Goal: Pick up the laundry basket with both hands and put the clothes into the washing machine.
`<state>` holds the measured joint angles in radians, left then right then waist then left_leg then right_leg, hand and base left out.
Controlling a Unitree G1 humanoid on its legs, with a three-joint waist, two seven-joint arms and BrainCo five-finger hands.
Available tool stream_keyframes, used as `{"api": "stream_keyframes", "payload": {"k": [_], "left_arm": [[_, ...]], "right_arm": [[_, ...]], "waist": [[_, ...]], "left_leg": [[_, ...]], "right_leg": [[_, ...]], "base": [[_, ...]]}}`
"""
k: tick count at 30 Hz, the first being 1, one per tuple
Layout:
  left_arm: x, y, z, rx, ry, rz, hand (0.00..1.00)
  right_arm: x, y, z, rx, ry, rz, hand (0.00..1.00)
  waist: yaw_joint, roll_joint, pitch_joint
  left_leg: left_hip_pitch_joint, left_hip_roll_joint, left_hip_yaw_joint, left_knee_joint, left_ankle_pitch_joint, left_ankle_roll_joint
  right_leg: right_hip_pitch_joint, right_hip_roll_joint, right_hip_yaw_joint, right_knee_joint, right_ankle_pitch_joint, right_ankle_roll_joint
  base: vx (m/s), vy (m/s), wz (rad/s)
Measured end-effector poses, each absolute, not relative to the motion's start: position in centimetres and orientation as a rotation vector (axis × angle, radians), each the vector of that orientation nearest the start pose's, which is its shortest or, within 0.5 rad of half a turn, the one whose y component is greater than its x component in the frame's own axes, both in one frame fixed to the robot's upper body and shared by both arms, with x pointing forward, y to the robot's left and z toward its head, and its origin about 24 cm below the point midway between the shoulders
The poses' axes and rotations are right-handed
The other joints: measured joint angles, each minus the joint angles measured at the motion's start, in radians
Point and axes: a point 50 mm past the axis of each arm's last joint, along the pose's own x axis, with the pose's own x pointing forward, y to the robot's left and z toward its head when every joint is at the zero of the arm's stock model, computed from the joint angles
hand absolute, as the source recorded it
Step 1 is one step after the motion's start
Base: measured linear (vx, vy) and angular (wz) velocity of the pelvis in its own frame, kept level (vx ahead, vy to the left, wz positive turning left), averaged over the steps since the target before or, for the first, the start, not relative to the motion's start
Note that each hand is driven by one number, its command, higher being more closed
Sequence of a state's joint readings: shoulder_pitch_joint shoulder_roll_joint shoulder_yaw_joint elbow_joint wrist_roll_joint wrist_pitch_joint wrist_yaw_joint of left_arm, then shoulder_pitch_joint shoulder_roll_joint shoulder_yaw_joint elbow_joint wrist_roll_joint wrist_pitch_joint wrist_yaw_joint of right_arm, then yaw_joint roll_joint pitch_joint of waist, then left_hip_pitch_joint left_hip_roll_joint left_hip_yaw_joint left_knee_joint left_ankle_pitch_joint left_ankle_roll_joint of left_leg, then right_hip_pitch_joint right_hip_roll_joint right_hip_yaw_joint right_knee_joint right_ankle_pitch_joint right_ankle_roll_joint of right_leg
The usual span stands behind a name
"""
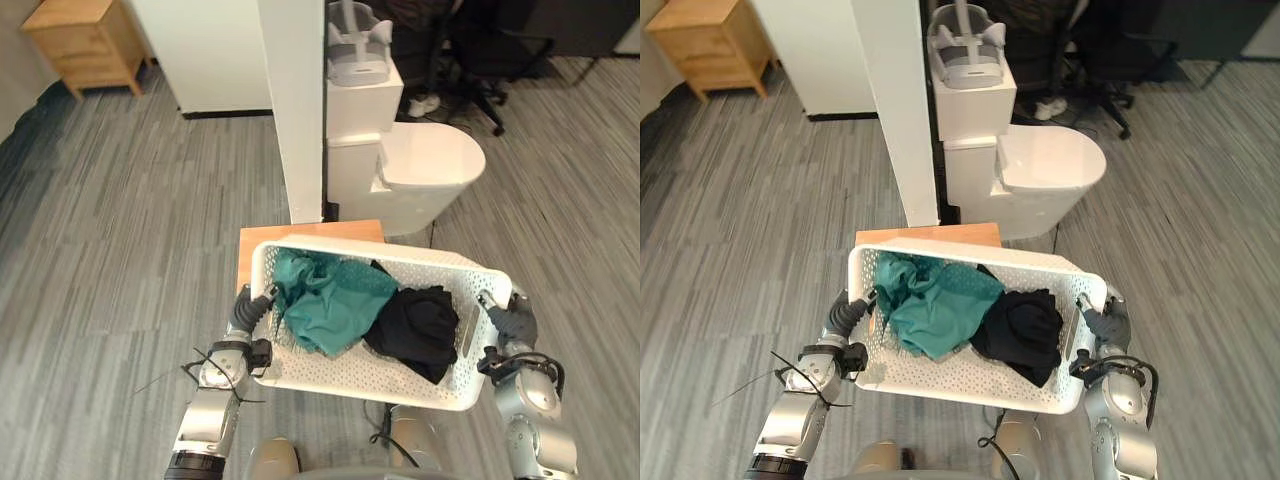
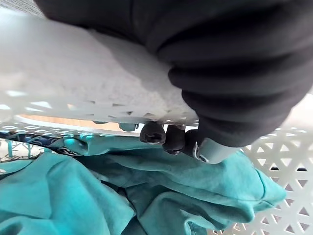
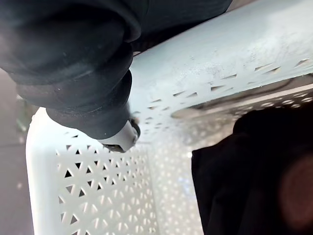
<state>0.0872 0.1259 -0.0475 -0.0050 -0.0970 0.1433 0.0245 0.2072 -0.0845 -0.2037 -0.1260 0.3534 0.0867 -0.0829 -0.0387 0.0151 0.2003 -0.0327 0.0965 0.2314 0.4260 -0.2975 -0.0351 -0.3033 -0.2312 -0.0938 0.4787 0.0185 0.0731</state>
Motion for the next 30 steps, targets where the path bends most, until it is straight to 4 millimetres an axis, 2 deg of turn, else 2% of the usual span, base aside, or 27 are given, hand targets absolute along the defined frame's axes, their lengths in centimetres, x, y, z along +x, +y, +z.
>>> {"api": "stream_keyframes", "payload": {"k": [1,2,3,4,5,6,8,9,10,11,12,13,14,16,17,18,19,21,23,24,25,26,27,30], "left_arm": [[23.2,17.0,0.9,0.037,0.232,0.004,1.00],[22.8,17.4,0.6,0.052,0.245,0.018,1.00],[22.4,17.7,0.3,0.052,0.259,0.033,1.00],[21.6,18.8,0.1,0.052,0.271,0.076,1.00],[21.2,19.0,0.1,0.053,0.273,0.083,1.00],[20.4,19.6,0.1,0.055,0.278,0.111,1.00],[19.4,20.5,-0.2,0.058,0.296,0.150,1.00],[19.2,20.8,-0.2,0.059,0.300,0.163,1.00],[19.1,21.2,-0.2,0.059,0.299,0.186,1.00],[19.1,21.6,-0.1,0.061,0.295,0.204,1.00],[19.0,21.8,0.0,0.061,0.294,0.211,1.00],[19.0,21.6,-0.1,0.055,0.295,0.213,1.00],[18.8,21.5,-0.3,0.046,0.303,0.223,1.00],[18.8,21.0,-0.5,0.038,0.312,0.211,1.00],[18.7,20.5,-0.8,0.028,0.324,0.203,1.00],[18.4,20.4,-1.1,0.021,0.335,0.204,1.00],[18.3,20.3,-1.1,0.017,0.338,0.204,1.00],[18.3,20.0,-1.2,0.017,0.339,0.205,1.00],[18.3,19.9,-1.2,0.013,0.340,0.204,1.00],[18.4,19.5,-1.1,0.012,0.330,0.187,1.00],[18.4,19.3,-1.0,0.014,0.325,0.179,1.00],[18.4,19.4,-1.0,0.021,0.327,0.179,1.00],[18.3,19.5,-1.1,0.028,0.331,0.182,1.00],[18.2,19.7,-1.1,0.033,0.333,0.188,1.00]], "right_arm": [[20.1,-22.7,2.0,0.240,0.133,-0.327,1.00],[20.0,-22.2,1.3,0.253,0.154,-0.320,1.00],[20.2,-21.7,1.1,0.256,0.162,-0.299,1.00],[20.7,-20.9,0.7,0.256,0.181,-0.264,1.00],[21.1,-20.6,0.5,0.257,0.192,-0.248,1.00],[21.8,-20.0,0.1,0.265,0.207,-0.214,1.00],[22.5,-19.2,-0.5,0.272,0.237,-0.178,1.00],[22.8,-19.0,-0.6,0.271,0.242,-0.167,1.00],[23.6,-18.4,-0.5,0.270,0.242,-0.143,1.00],[24.3,-18.0,-0.5,0.269,0.243,-0.125,1.00],[24.6,-17.8,-0.4,0.268,0.243,-0.117,1.00],[24.9,-17.6,-0.4,0.262,0.247,-0.108,1.00],[24.9,-17.8,-0.4,0.249,0.249,-0.103,1.00],[24.5,-18.3,-0.7,0.237,0.260,-0.115,1.00],[24.2,-18.7,-0.8,0.224,0.266,-0.122,1.00],[24.1,-18.8,-0.9,0.218,0.268,-0.124,1.00],[24.0,-18.9,-1.0,0.216,0.271,-0.126,1.00],[23.7,-19.0,-1.1,0.216,0.266,-0.131,1.00],[23.6,-19.1,-1.1,0.215,0.263,-0.133,1.00],[23.6,-19.5,-1.0,0.216,0.259,-0.149,1.00],[23.4,-19.7,-1.1,0.218,0.261,-0.157,1.00],[23.3,-19.5,-1.3,0.227,0.269,-0.159,1.00],[22.9,-19.3,-1.5,0.241,0.275,-0.160,1.00],[22.6,-19.1,-1.2,0.241,0.264,-0.164,1.00]], "waist": [[-0.007,0.006,0.005],[-0.001,0.002,0.003],[0.005,-0.001,0.000],[0.027,-0.009,-0.019],[0.030,-0.012,-0.028],[0.059,-0.014,-0.048],[0.109,-0.029,-0.104],[0.116,-0.034,-0.118],[0.128,-0.040,-0.126],[0.146,-0.051,-0.133],[0.152,-0.055,-0.136],[0.164,-0.058,-0.138],[0.165,-0.052,-0.142],[0.145,-0.048,-0.145],[0.120,-0.042,-0.148],[0.101,-0.044,-0.148],[0.100,-0.045,-0.149],[0.104,-0.044,-0.149],[0.108,-0.042,-0.146],[0.107,-0.027,-0.146],[0.105,-0.012,-0.144],[0.102,-0.006,-0.152],[0.098,-0.020,-0.152],[0.080,-0.026,-0.153]], "left_leg": [[0.019,-0.002,0.032,-0.002,-0.007,0.030],[0.053,-0.017,0.081,-0.013,-0.024,0.063],[0.064,-0.022,0.129,-0.017,-0.037,0.086],[0.064,-0.031,0.190,-0.031,-0.036,0.090],[0.063,-0.031,0.221,-0.042,-0.034,0.095],[0.047,-0.030,0.273,-0.055,-0.020,0.107],[-0.011,-0.024,0.358,-0.070,0.015,0.114],[-0.032,-0.020,0.382,-0.071,0.023,0.113],[-0.069,0.001,0.430,-0.058,0.037,0.110],[-0.105,0.031,0.490,-0.033,0.045,0.103],[-0.122,0.048,0.518,-0.018,0.048,0.099],[-0.142,0.086,0.560,0.012,0.059,0.085],[-0.147,0.119,0.582,0.018,0.074,0.064],[-0.145,0.159,0.571,0.030,0.089,0.041],[-0.144,0.190,0.508,0.033,0.109,0.024],[-0.143,0.206,0.389,0.029,0.140,0.016],[-0.140,0.208,0.322,0.027,0.153,0.013],[-0.135,0.221,0.084,0.076,0.198,-0.013],[-0.153,0.212,-0.003,0.124,0.163,-0.049],[-0.153,0.158,-0.050,0.120,0.103,-0.076],[-0.133,0.106,-0.065,0.049,0.077,-0.041],[-0.096,0.107,-0.064,0.015,0.075,-0.040],[-0.053,0.096,-0.053,-0.056,0.079,-0.046],[0.001,0.095,0.026,-0.137,0.080,-0.048]], "right_leg": [[0.002,-0.007,-0.020,0.118,-0.047,-0.023],[0.013,-0.036,-0.076,0.331,-0.125,-0.044],[0.035,-0.064,-0.130,0.462,-0.163,-0.073],[0.070,-0.095,-0.208,0.561,-0.200,-0.102],[0.093,-0.107,-0.249,0.586,-0.213,-0.110],[0.147,-0.133,-0.315,0.594,-0.238,-0.105],[0.226,-0.183,-0.362,0.508,-0.248,-0.089],[0.246,-0.196,-0.366,0.461,-0.247,-0.087],[0.284,-0.208,-0.362,0.336,-0.242,-0.079],[0.304,-0.200,-0.337,0.152,-0.221,-0.022],[0.314,-0.185,-0.313,0.061,-0.240,0.050],[0.337,-0.135,-0.305,-0.086,-0.272,0.105],[0.348,-0.092,-0.303,-0.193,-0.274,0.108],[0.381,-0.035,-0.288,-0.292,-0.269,0.100],[0.399,0.012,-0.270,-0.331,-0.247,0.069],[0.403,0.048,-0.239,-0.335,-0.231,0.048],[0.403,0.061,-0.220,-0.333,-0.227,0.041],[0.403,0.106,-0.126,-0.337,-0.219,0.028],[0.399,0.114,-0.052,-0.339,-0.211,0.013],[0.380,0.118,-0.004,-0.332,-0.209,0.009],[0.355,0.126,0.041,-0.311,-0.209,0.009],[0.347,0.129,0.058,-0.304,-0.209,0.009],[0.335,0.134,0.090,-0.311,-0.198,0.007],[0.329,0.130,0.138,-0.368,-0.143,0.020]], "base": [[-0.30,0.304,-0.70],[-0.19,0.183,-0.58],[-0.34,0.177,-0.93],[-0.26,0.086,-0.95],[-0.35,0.093,-1.21],[-0.21,0.035,-1.30],[-0.21,-0.005,-1.28],[-0.24,-0.119,-1.13],[-0.29,-0.195,-1.40],[-0.25,-0.178,-1.47],[-0.25,-0.286,-1.54],[-0.18,-0.255,-1.51],[-0.26,-0.356,-1.46],[-0.16,-0.240,-0.83],[-0.14,-0.269,-0.72],[-0.13,-0.268,-0.79],[-0.13,-0.275,-1.03],[-0.09,-0.207,-1.36],[-0.02,-0.038,-1.25],[0.02,0.115,-1.27],[0.01,0.138,-1.15],[0.03,0.055,-1.02],[0.03,0.025,-0.78],[0.02,0.089,-0.80]]}}
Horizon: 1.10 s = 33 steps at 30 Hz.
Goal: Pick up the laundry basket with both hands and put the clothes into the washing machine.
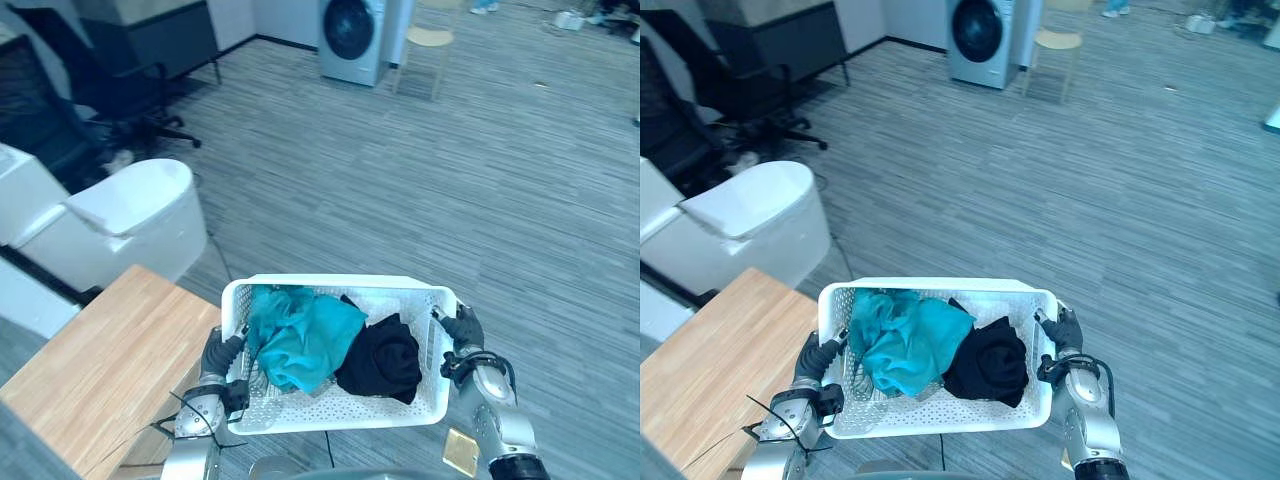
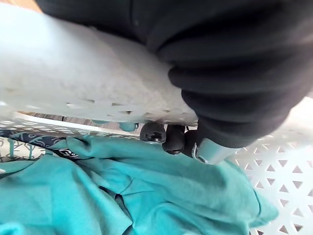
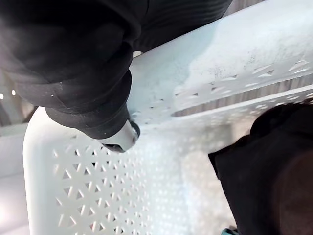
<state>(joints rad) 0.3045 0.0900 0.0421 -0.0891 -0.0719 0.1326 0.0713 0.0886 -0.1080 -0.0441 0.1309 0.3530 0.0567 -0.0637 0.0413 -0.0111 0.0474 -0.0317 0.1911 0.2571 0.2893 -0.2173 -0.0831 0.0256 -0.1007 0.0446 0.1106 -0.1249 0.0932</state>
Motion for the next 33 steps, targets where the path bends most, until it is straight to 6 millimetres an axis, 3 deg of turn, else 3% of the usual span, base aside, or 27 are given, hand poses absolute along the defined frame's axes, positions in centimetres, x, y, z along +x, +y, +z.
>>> {"api": "stream_keyframes", "payload": {"k": [2,5,10,11,12,13,14,15,16,17,19,20,22,23,24,25,26,27,28,29,30,31,32,33], "left_arm": [[18.3,19.6,-1.0,0.041,0.329,0.196,1.00],[18.9,19.1,-0.7,0.048,0.308,0.177,1.00],[19.9,18.7,0.0,0.057,0.273,0.159,1.00],[19.9,18.8,0.0,0.059,0.272,0.162,1.00],[19.9,19.0,0.1,0.061,0.270,0.169,1.00],[19.9,19.0,0.1,0.060,0.270,0.173,1.00],[19.9,19.1,0.1,0.059,0.268,0.178,1.00],[19.7,19.6,0.0,0.050,0.272,0.203,1.00],[19.6,19.8,0.0,0.049,0.274,0.212,1.00],[19.5,19.8,0.0,0.044,0.275,0.212,1.00],[19.8,19.3,0.4,0.023,0.247,0.203,1.00],[19.9,19.2,0.5,0.014,0.240,0.202,1.00],[19.9,19.3,0.5,0.008,0.241,0.229,1.00],[19.9,19.4,0.5,0.008,0.241,0.234,1.00],[19.8,19.6,0.5,0.013,0.241,0.245,1.00],[19.8,19.7,0.5,0.019,0.242,0.253,1.00],[19.3,19.9,0.3,0.024,0.255,0.261,1.00],[19.3,19.9,0.3,0.023,0.255,0.259,1.00],[19.2,20.0,0.2,0.028,0.260,0.257,1.00],[19.0,20.1,0.1,0.042,0.272,0.250,1.00],[18.8,20.3,0.0,0.050,0.282,0.252,1.00],[18.5,20.4,-0.3,0.061,0.305,0.255,1.00],[18.3,20.5,-0.4,0.064,0.313,0.256,1.00],[18.2,20.5,-0.5,0.067,0.319,0.252,1.00]], "right_arm": [[22.6,-18.9,-1.2,0.236,0.266,-0.182,1.00],[21.7,-19.4,-0.8,0.224,0.244,-0.222,1.00],[21.8,-19.7,-0.5,0.238,0.220,-0.248,1.00],[21.9,-19.6,-0.4,0.242,0.218,-0.247,1.00],[22.1,-19.4,-0.3,0.245,0.213,-0.242,1.00],[22.1,-19.4,-0.1,0.241,0.208,-0.239,1.00],[22.1,-19.3,0.1,0.235,0.202,-0.235,1.00],[22.3,-18.8,0.6,0.228,0.192,-0.214,1.00],[22.3,-18.6,0.5,0.231,0.197,-0.216,1.00],[22.4,-18.7,0.6,0.224,0.196,-0.226,1.00],[23.1,-19.3,1.4,0.192,0.161,-0.220,1.00],[23.5,-19.4,1.7,0.180,0.153,-0.221,1.00],[23.8,-19.1,1.8,0.179,0.150,-0.207,1.00],[23.9,-19.1,1.9,0.179,0.149,-0.204,1.00],[23.9,-18.9,1.8,0.184,0.153,-0.200,1.00],[23.9,-18.6,1.7,0.191,0.157,-0.196,1.00],[23.6,-18.2,1.2,0.200,0.177,-0.187,1.00],[23.6,-18.2,1.2,0.201,0.175,-0.188,1.00],[23.4,-18.3,1.0,0.205,0.182,-0.192,1.00],[23.3,-18.1,0.4,0.222,0.205,-0.190,1.00],[23.2,-17.9,0.0,0.230,0.222,-0.192,1.00],[23.0,-17.8,-0.7,0.237,0.253,-0.196,1.00],[22.8,-17.7,-0.9,0.239,0.263,-0.193,1.00],[22.5,-17.7,-1.0,0.238,0.265,-0.191,1.00]], "waist": [[-0.007,0.003,-0.001],[-0.035,0.003,-0.001],[-0.048,0.003,0.000],[-0.049,0.002,0.003],[-0.047,0.009,0.025],[-0.033,0.032,0.047],[-0.024,0.050,0.059],[-0.021,0.078,0.076],[-0.023,0.067,0.086],[-0.023,0.053,0.083],[-0.027,0.042,0.099],[-0.027,0.040,0.110],[-0.019,0.043,0.124],[-0.015,0.046,0.125],[0.002,0.037,0.129],[0.010,0.025,0.131],[0.002,-0.016,0.114],[0.004,-0.018,0.115],[0.003,-0.031,0.116],[0.001,-0.054,0.120],[0.001,-0.059,0.121],[-0.001,-0.055,0.125],[0.000,-0.045,0.128],[-0.003,-0.019,0.131]], "left_leg": [[0.058,-0.004,0.066,-0.070,0.006,-0.009],[0.081,-0.029,0.080,-0.102,0.014,-0.006],[0.074,-0.028,0.107,-0.071,0.016,-0.002],[0.062,-0.017,0.110,-0.024,0.015,-0.002],[0.036,0.020,0.112,0.106,0.001,0.021],[-0.004,0.088,0.112,0.289,-0.011,0.052],[-0.030,0.123,0.105,0.392,-0.009,0.070],[-0.102,0.177,0.056,0.573,0.047,0.128],[-0.167,0.188,0.015,0.667,0.135,0.144],[-0.212,0.145,-0.004,0.644,0.063,0.116],[-0.278,0.049,-0.009,0.486,0.009,0.096],[-0.318,0.010,-0.013,0.375,0.012,0.079],[-0.351,-0.013,-0.041,0.178,0.056,0.008],[-0.357,-0.016,-0.055,0.135,0.063,-0.003],[-0.349,-0.021,-0.061,0.136,0.106,0.005],[-0.340,-0.038,-0.048,0.176,0.103,0.024],[-0.347,-0.073,-0.026,0.264,0.008,0.077],[-0.347,-0.080,-0.023,0.299,-0.021,0.102],[-0.318,-0.103,-0.007,0.336,-0.062,0.147],[-0.256,-0.133,0.018,0.344,-0.100,0.185],[-0.217,-0.145,0.024,0.342,-0.117,0.204],[-0.121,-0.162,0.020,0.311,-0.149,0.221],[-0.070,-0.165,0.017,0.281,-0.155,0.222],[0.024,-0.165,0.005,0.198,-0.158,0.218]], "right_leg": [[-0.014,-0.007,-0.020,-0.004,0.024,0.000],[-0.013,-0.026,-0.044,-0.009,0.029,0.005],[-0.011,-0.035,-0.049,-0.032,0.040,0.009],[-0.007,-0.033,-0.049,-0.029,0.040,0.009],[0.014,-0.018,-0.051,-0.023,0.041,0.005],[0.036,0.012,-0.058,-0.012,0.025,-0.023],[0.045,0.031,-0.075,0.002,0.000,-0.054],[0.064,0.057,-0.075,0.015,-0.042,-0.058],[0.071,0.053,-0.051,0.014,-0.053,-0.068],[0.057,0.020,-0.037,0.017,-0.066,-0.060],[0.024,-0.031,-0.005,0.021,-0.066,-0.060],[0.016,-0.051,0.009,0.021,-0.070,-0.054],[0.029,-0.064,0.017,0.041,-0.115,-0.030],[0.032,-0.065,0.019,0.057,-0.136,-0.018],[0.040,-0.080,0.039,0.104,-0.190,0.005],[0.051,-0.100,0.052,0.120,-0.220,0.002],[0.054,-0.136,0.047,0.208,-0.233,-0.001],[0.016,-0.144,0.043,0.315,-0.225,0.013],[-0.059,-0.169,0.066,0.543,-0.185,0.074],[-0.133,-0.195,0.102,0.776,-0.084,0.138],[-0.167,-0.203,0.097,0.882,-0.028,0.156],[-0.213,-0.210,0.036,1.068,-0.010,0.091],[-0.228,-0.204,0.000,1.132,-0.030,0.055],[-0.265,-0.176,-0.084,1.178,-0.064,-0.001]], "base": [[-0.01,0.066,-0.74],[-0.01,0.046,-0.19],[-0.01,0.021,-0.16],[0.00,-0.054,-0.26],[-0.01,-0.092,-0.48],[-0.02,-0.113,-0.60],[-0.03,-0.141,-0.79],[-0.01,-0.063,-0.64],[0.03,0.003,-0.62],[0.05,0.073,-0.35],[0.12,0.057,-0.27],[0.20,0.116,-0.20],[0.26,0.190,-0.16],[0.36,0.254,-0.28],[0.33,0.249,-0.35],[0.56,0.342,-0.33],[0.51,0.274,-0.12],[0.61,0.323,0.08],[0.53,0.298,0.10],[0.53,0.293,0.07],[0.58,0.230,-0.03],[0.50,0.142,-0.04],[0.61,0.135,-0.03],[0.59,0.097,0.09]]}}
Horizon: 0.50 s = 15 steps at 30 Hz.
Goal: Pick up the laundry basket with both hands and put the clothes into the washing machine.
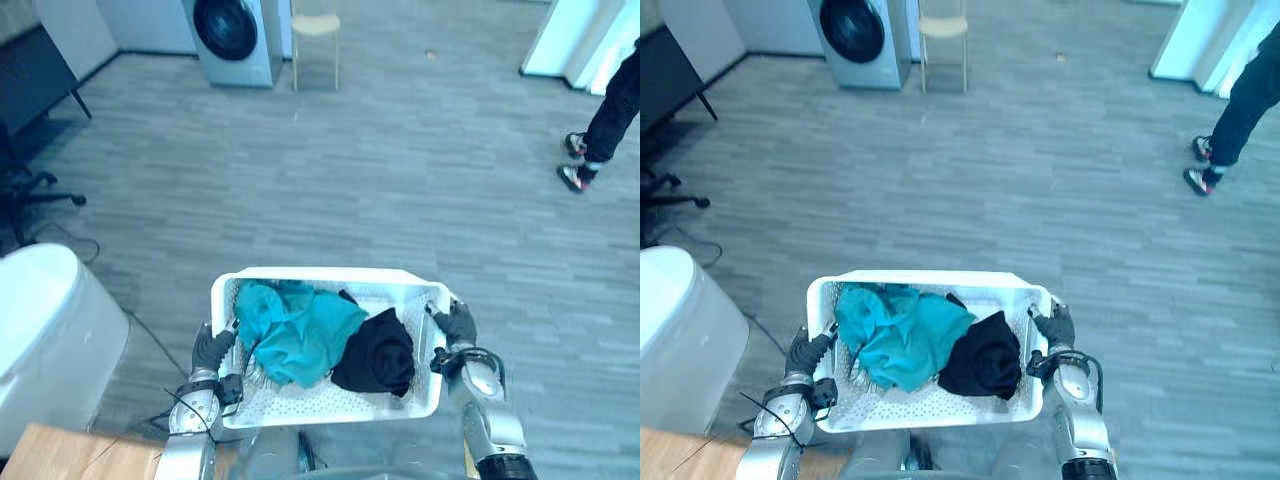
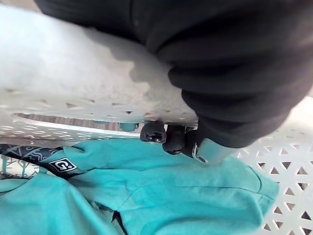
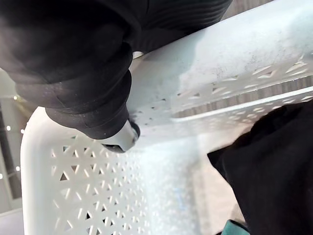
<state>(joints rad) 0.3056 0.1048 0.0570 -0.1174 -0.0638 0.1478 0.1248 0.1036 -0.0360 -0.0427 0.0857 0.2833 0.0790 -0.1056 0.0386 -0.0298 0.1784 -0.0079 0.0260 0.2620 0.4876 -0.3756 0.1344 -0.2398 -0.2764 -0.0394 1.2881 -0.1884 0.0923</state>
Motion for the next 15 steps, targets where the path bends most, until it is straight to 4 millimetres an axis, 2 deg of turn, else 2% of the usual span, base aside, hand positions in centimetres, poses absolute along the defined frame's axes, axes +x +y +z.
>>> {"api": "stream_keyframes", "payload": {"k": [1,2,3,4,5,6,7,8,9,10,11,12,13,14,15], "left_arm": [[18.3,20.5,-0.4,0.067,0.314,0.244,1.00],[18.4,20.4,-0.1,0.068,0.298,0.237,1.00],[18.8,20.1,0.8,0.075,0.253,0.212,1.00],[19.1,20.0,1.0,0.076,0.244,0.203,1.00],[19.3,19.8,1.2,0.076,0.235,0.194,1.00],[19.5,19.9,1.3,0.077,0.229,0.193,1.00],[19.6,20.0,1.4,0.083,0.223,0.193,1.00],[19.6,19.8,1.2,0.078,0.229,0.195,1.00],[19.6,19.6,1.0,0.069,0.237,0.197,1.00],[19.7,19.4,1.0,0.058,0.237,0.207,1.00],[19.7,19.3,0.9,0.058,0.238,0.207,1.00],[19.7,19.3,0.9,0.055,0.239,0.210,1.00],[19.6,19.3,0.9,0.049,0.234,0.214,1.00],[19.6,19.2,1.0,0.040,0.224,0.216,1.00],[19.5,19.2,1.0,0.035,0.224,0.218,1.00]], "right_arm": [[22.2,-17.8,-0.7,0.238,0.255,-0.195,1.00],[22.2,-17.8,-0.3,0.239,0.236,-0.195,1.00],[22.1,-18.3,0.4,0.246,0.199,-0.217,1.00],[22.1,-18.6,0.5,0.248,0.192,-0.226,1.00],[22.1,-18.7,0.6,0.251,0.188,-0.232,1.00],[22.0,-18.7,0.7,0.259,0.184,-0.234,1.00],[21.8,-18.6,0.7,0.270,0.177,-0.237,1.00],[21.7,-18.7,0.6,0.265,0.182,-0.238,1.00],[21.7,-18.9,0.6,0.257,0.183,-0.239,1.00],[21.9,-19.0,0.9,0.246,0.175,-0.235,1.00],[21.8,-19.1,0.9,0.242,0.175,-0.235,1.00],[21.7,-19.2,1.0,0.238,0.171,-0.237,1.00],[21.6,-19.3,1.5,0.235,0.155,-0.240,1.00],[21.6,-19.3,1.8,0.230,0.140,-0.247,1.00],[21.6,-19.3,1.8,0.229,0.141,-0.247,1.00]], "waist": [[-0.011,0.017,-0.004],[-0.030,0.029,-0.003],[-0.065,0.032,-0.004],[-0.070,0.040,0.001],[-0.076,0.039,0.000],[-0.080,0.039,-0.002],[-0.083,0.023,-0.007],[-0.092,0.030,-0.015],[-0.091,0.053,-0.020],[-0.092,0.080,-0.020],[-0.093,0.083,-0.020],[-0.095,0.094,-0.018],[-0.090,0.101,-0.019],[-0.074,0.109,-0.015],[-0.064,0.107,-0.013]], "left_leg": [[0.052,0.000,-0.021,-0.063,0.000,-0.004],[0.093,0.003,-0.045,-0.124,0.008,-0.017],[0.149,0.013,-0.074,-0.198,0.017,-0.041],[0.173,0.017,-0.079,-0.216,0.013,-0.053],[0.217,0.031,-0.080,-0.248,0.004,-0.072],[0.262,0.048,-0.076,-0.275,-0.007,-0.095],[0.316,0.052,-0.076,-0.294,-0.024,-0.132],[0.360,0.080,-0.088,-0.287,-0.038,-0.157],[0.373,0.102,-0.088,-0.267,-0.037,-0.162],[0.347,0.161,-0.087,-0.115,0.019,-0.218],[0.323,0.183,-0.088,-0.013,0.067,-0.213],[0.253,0.238,-0.088,0.189,0.189,-0.198],[0.129,0.329,-0.091,0.448,0.469,-0.146],[0.016,0.418,-0.077,0.701,0.483,-0.112],[-0.027,0.444,-0.072,0.796,0.457,-0.081]], "right_leg": [[-0.042,0.028,-0.052,-0.013,-0.021,-0.031],[-0.088,0.056,-0.091,-0.076,-0.045,-0.042],[-0.174,0.084,-0.135,-0.325,-0.061,-0.036],[-0.196,0.090,-0.144,-0.429,-0.052,-0.037],[-0.210,0.108,-0.155,-0.622,-0.017,-0.039],[-0.203,0.127,-0.166,-0.828,0.054,-0.037],[-0.202,0.139,-0.169,-1.011,0.174,-0.041],[-0.197,0.160,-0.147,-0.975,0.308,-0.087],[-0.205,0.179,-0.144,-0.919,0.315,-0.120],[-0.220,0.206,-0.163,-0.759,0.181,-0.140],[-0.205,0.213,-0.170,-0.721,0.134,-0.150],[-0.162,0.231,-0.187,-0.702,0.077,-0.166],[-0.091,0.261,-0.201,-0.719,0.025,-0.181],[-0.005,0.309,-0.195,-0.761,0.002,-0.194],[0.039,0.325,-0.186,-0.787,-0.001,-0.200]], "base": [[0.68,0.077,0.29],[0.81,0.012,0.77],[0.71,-0.033,0.77],[0.63,-0.063,0.66],[0.57,-0.094,0.25],[0.73,-0.146,0.27],[0.92,-0.207,0.26],[0.78,-0.179,0.16],[0.77,-0.195,-0.02],[0.60,-0.173,-0.12],[0.76,-0.262,-0.09],[0.76,-0.274,0.00],[0.88,-0.298,-0.16],[0.70,-0.212,-0.35],[0.54,-0.135,-0.56]]}}
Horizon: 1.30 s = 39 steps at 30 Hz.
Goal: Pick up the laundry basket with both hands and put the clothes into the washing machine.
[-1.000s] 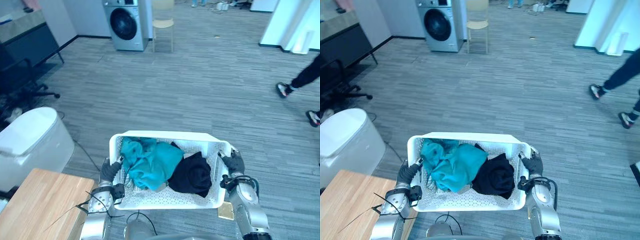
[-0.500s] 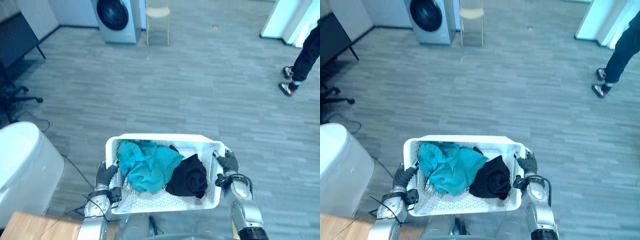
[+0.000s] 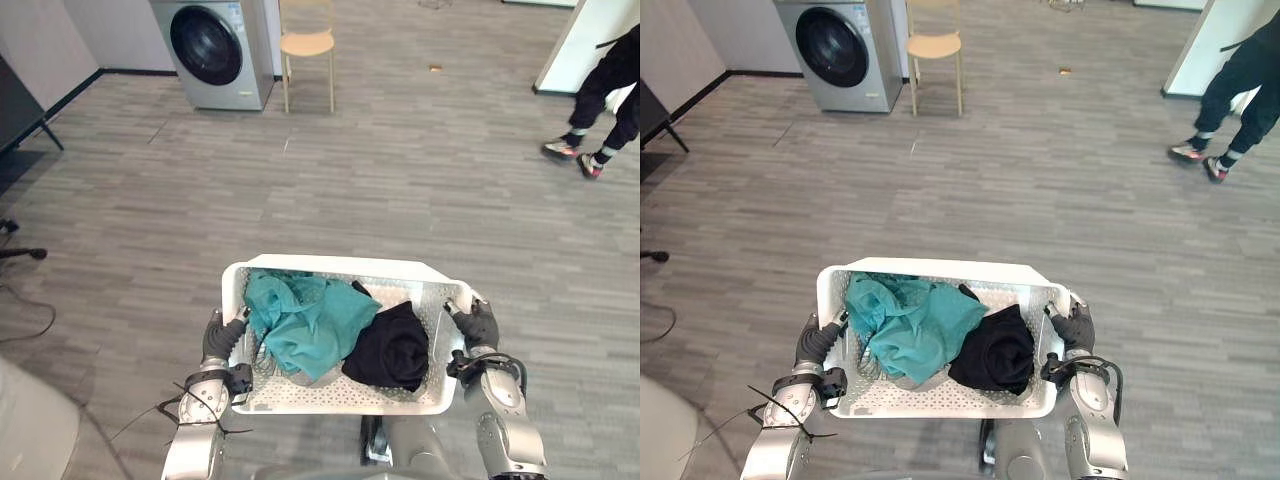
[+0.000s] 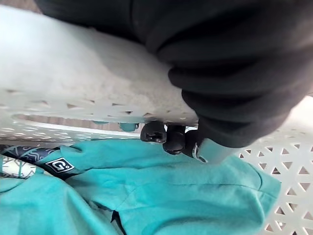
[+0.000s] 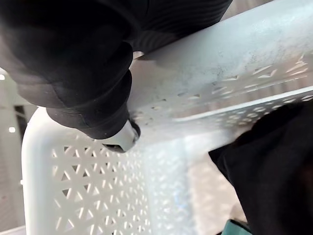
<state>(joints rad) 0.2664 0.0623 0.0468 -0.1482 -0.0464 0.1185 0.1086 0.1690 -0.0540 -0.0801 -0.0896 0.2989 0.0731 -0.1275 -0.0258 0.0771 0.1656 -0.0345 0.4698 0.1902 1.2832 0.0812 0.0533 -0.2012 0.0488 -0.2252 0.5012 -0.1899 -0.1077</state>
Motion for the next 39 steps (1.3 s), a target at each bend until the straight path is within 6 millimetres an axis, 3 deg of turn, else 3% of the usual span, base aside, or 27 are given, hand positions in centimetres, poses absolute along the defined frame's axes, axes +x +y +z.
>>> {"api": "stream_keyframes", "payload": {"k": [1,3,6,8,9,10,11,12,13,15,16,18,20,21,22,24,25,26,27,28,30,31,35,36,37,38,39], "left_arm": [[19.5,19.2,1.0,0.034,0.221,0.218,1.00],[19.4,19.2,1.0,0.033,0.211,0.216,1.00],[19.5,18.9,0.9,0.024,0.212,0.201,1.00],[19.4,18.8,0.6,0.015,0.225,0.193,1.00],[19.4,18.6,0.5,0.010,0.230,0.189,1.00],[19.3,18.4,0.4,0.010,0.235,0.181,1.00],[19.2,18.4,0.2,0.010,0.244,0.182,1.00],[19.0,18.5,-0.2,0.010,0.268,0.189,1.00],[18.9,18.7,-0.3,0.023,0.272,0.180,1.00],[18.7,18.9,-0.5,0.037,0.296,0.178,1.00],[18.6,19.2,-0.6,0.044,0.307,0.191,1.00],[18.4,19.7,-0.6,0.047,0.308,0.208,1.00],[18.6,20.0,0.1,0.051,0.262,0.220,1.00],[18.7,20.1,0.3,0.050,0.247,0.221,1.00],[18.9,20.2,0.7,0.046,0.228,0.224,1.00],[18.8,20.6,0.8,0.057,0.227,0.236,1.00],[18.6,20.5,0.2,0.052,0.249,0.244,1.00],[18.1,20.2,-0.3,0.036,0.274,0.254,1.00],[18.1,20.2,-0.3,0.034,0.275,0.254,1.00],[18.1,20.0,-0.3,0.019,0.273,0.262,1.00],[17.9,19.7,-0.5,-0.001,0.278,0.268,1.00],[17.7,19.3,-0.5,-0.008,0.281,0.258,1.00],[17.9,18.9,0.3,-0.016,0.236,0.248,1.00],[18.0,18.7,0.3,-0.027,0.226,0.245,1.00],[18.0,18.4,0.3,-0.036,0.226,0.240,1.00],[18.0,18.4,0.3,-0.035,0.227,0.237,1.00],[17.6,18.5,-0.9,-0.004,0.285,0.214,1.00]], "right_arm": [[21.6,-19.3,2.0,0.224,0.135,-0.245,1.00],[21.7,-19.4,2.2,0.222,0.124,-0.245,1.00],[21.7,-19.8,2.2,0.206,0.124,-0.246,1.00],[21.7,-20.0,1.9,0.199,0.138,-0.246,1.00],[21.7,-20.2,1.7,0.197,0.144,-0.249,1.00],[21.6,-20.4,1.5,0.202,0.151,-0.254,1.00],[21.5,-20.4,1.2,0.206,0.162,-0.256,1.00],[21.4,-20.2,0.7,0.204,0.179,-0.248,1.00],[21.3,-20.2,0.4,0.204,0.192,-0.255,1.00],[21.4,-20.0,-0.4,0.204,0.224,-0.258,1.00],[21.6,-19.7,-0.7,0.211,0.236,-0.252,1.00],[21.6,-19.2,-0.7,0.213,0.229,-0.236,1.00],[21.8,-18.9,0.2,0.212,0.182,-0.223,1.00],[22.0,-18.9,0.4,0.213,0.168,-0.222,1.00],[22.3,-18.9,0.8,0.213,0.147,-0.221,1.00],[22.2,-18.5,0.6,0.219,0.156,-0.211,1.00],[21.9,-18.1,0.2,0.221,0.172,-0.205,1.00],[21.6,-18.3,-0.1,0.213,0.194,-0.213,1.00],[21.4,-18.3,0.0,0.206,0.187,-0.215,1.00],[21.3,-18.4,0.6,0.189,0.167,-0.210,1.00],[21.0,-18.6,1.1,0.173,0.150,-0.211,1.00],[20.4,-18.9,1.3,0.163,0.144,-0.221,1.00],[19.7,-19.4,2.3,0.150,0.100,-0.242,1.00],[19.9,-19.6,2.4,0.145,0.088,-0.245,1.00],[19.8,-19.9,2.5,0.138,0.084,-0.249,1.00],[19.7,-19.9,2.4,0.138,0.086,-0.252,1.00],[17.7,-19.8,0.6,0.162,0.168,-0.295,1.00]], "waist": [[0.020,-0.013,0.007],[0.021,-0.030,0.016],[0.023,-0.036,0.025],[0.024,-0.042,0.028],[0.030,-0.037,0.023],[0.044,-0.040,0.016],[0.046,-0.048,0.006],[0.039,-0.074,-0.004],[0.036,-0.119,0.005],[0.035,-0.147,0.003],[0.038,-0.140,0.007],[0.034,-0.103,0.016],[0.020,-0.069,-0.002],[0.011,-0.072,-0.005],[0.000,-0.067,-0.004],[-0.010,-0.097,-0.019],[-0.012,-0.095,-0.022],[-0.014,-0.065,-0.034],[-0.014,-0.060,-0.035],[-0.007,-0.041,-0.023],[0.016,-0.026,-0.015],[0.017,-0.035,-0.011],[0.015,-0.067,-0.008],[0.018,-0.058,-0.014],[0.018,-0.034,-0.028],[0.015,-0.027,-0.031],[0.039,-0.087,-0.080]], "left_leg": [[-0.079,0.007,0.003,0.109,-0.042,0.055],[-0.183,-0.032,0.022,0.107,-0.124,0.072],[-0.305,-0.138,0.083,-0.233,-0.237,-0.003],[-0.309,-0.210,0.131,-0.575,-0.230,-0.041],[-0.299,-0.250,0.135,-0.785,-0.199,-0.088],[-0.299,-0.287,0.124,-0.842,-0.166,-0.084],[-0.293,-0.317,0.111,-0.816,-0.161,-0.077],[-0.278,-0.364,0.102,-0.773,-0.198,-0.009],[-0.229,-0.393,0.134,-0.748,-0.245,0.032],[-0.137,-0.420,0.148,-0.742,-0.319,0.058],[-0.048,-0.421,0.145,-0.779,-0.335,0.055],[0.073,-0.409,0.121,-0.873,-0.335,0.054],[0.162,-0.393,0.114,-0.963,-0.333,0.046],[0.173,-0.389,0.113,-0.971,-0.338,0.032],[0.195,-0.376,0.111,-0.977,-0.364,-0.015],[0.238,-0.376,0.112,-0.979,-0.415,-0.104],[0.281,-0.365,0.079,-0.963,-0.445,-0.146],[0.271,-0.321,0.058,-0.892,-0.439,-0.146],[0.239,-0.299,0.053,-0.812,-0.431,-0.134],[0.145,-0.242,0.048,-0.598,-0.373,-0.069],[0.013,-0.153,0.023,-0.320,-0.264,-0.072],[-0.036,-0.132,0.017,-0.268,-0.267,-0.069],[-0.068,-0.152,0.066,-0.572,-0.289,-0.066],[-0.060,-0.179,0.059,-0.750,-0.276,-0.076],[-0.057,-0.195,0.057,-0.909,-0.186,-0.098],[-0.058,-0.202,0.058,-0.943,-0.169,-0.123],[0.083,-0.353,0.110,-1.211,-0.126,-0.137]], "right_leg": [[0.088,0.005,0.010,-0.055,-0.009,-0.004],[0.204,-0.016,0.023,-0.139,-0.035,0.011],[0.311,-0.067,0.036,-0.189,-0.102,0.054],[0.375,-0.105,0.035,-0.218,-0.140,0.088],[0.407,-0.121,0.035,-0.236,-0.168,0.115],[0.440,-0.146,0.042,-0.228,-0.213,0.135],[0.449,-0.161,0.057,-0.178,-0.231,0.142],[0.381,-0.225,0.071,0.035,-0.225,0.137],[0.283,-0.304,0.091,0.306,-0.137,0.156],[0.171,-0.390,0.087,0.606,0.021,0.129],[0.122,-0.394,0.069,0.715,0.003,0.108],[0.085,-0.348,0.035,0.707,-0.036,0.103],[-0.029,-0.276,0.008,0.476,-0.087,0.128],[-0.052,-0.265,0.009,0.389,-0.089,0.131],[-0.091,-0.245,0.011,0.212,-0.077,0.131],[-0.099,-0.223,0.013,-0.067,0.106,0.107],[-0.105,-0.221,0.024,-0.027,0.175,0.107],[-0.093,-0.200,0.009,0.007,0.119,0.102],[-0.084,-0.188,0.006,0.005,0.084,0.105],[-0.064,-0.158,-0.003,0.006,0.055,0.089],[-0.002,-0.115,-0.003,-0.028,0.031,0.067],[0.073,-0.104,-0.002,-0.089,0.029,0.065],[0.166,-0.132,0.004,-0.177,0.029,0.066],[0.168,-0.135,0.004,-0.184,0.030,0.067],[0.168,-0.132,0.005,-0.191,0.029,0.091],[0.168,-0.132,0.008,-0.190,0.025,0.104],[0.267,-0.228,0.026,-0.376,0.098,0.209]], "base": [[0.64,-0.086,-0.43],[0.68,-0.040,-0.21],[0.51,0.078,0.02],[0.57,0.158,0.04],[0.74,0.260,-0.19],[0.77,0.262,-0.28],[0.67,0.241,-0.19],[0.74,0.241,0.02],[0.72,0.254,0.10],[0.80,0.220,-0.07],[0.70,0.126,-0.17],[0.54,0.014,-0.11],[0.67,-0.054,0.15],[0.55,-0.104,0.37],[0.54,-0.147,0.37],[0.55,-0.170,0.33],[0.55,-0.179,0.24],[0.53,-0.194,0.18],[0.49,-0.209,-0.04],[0.37,-0.208,-0.10],[0.54,-0.244,-0.32],[0.55,-0.176,-0.29],[0.37,-0.015,-0.16],[0.27,0.123,-0.38],[0.33,0.168,-0.34],[0.17,0.111,-0.14],[0.05,0.045,-0.03]]}}
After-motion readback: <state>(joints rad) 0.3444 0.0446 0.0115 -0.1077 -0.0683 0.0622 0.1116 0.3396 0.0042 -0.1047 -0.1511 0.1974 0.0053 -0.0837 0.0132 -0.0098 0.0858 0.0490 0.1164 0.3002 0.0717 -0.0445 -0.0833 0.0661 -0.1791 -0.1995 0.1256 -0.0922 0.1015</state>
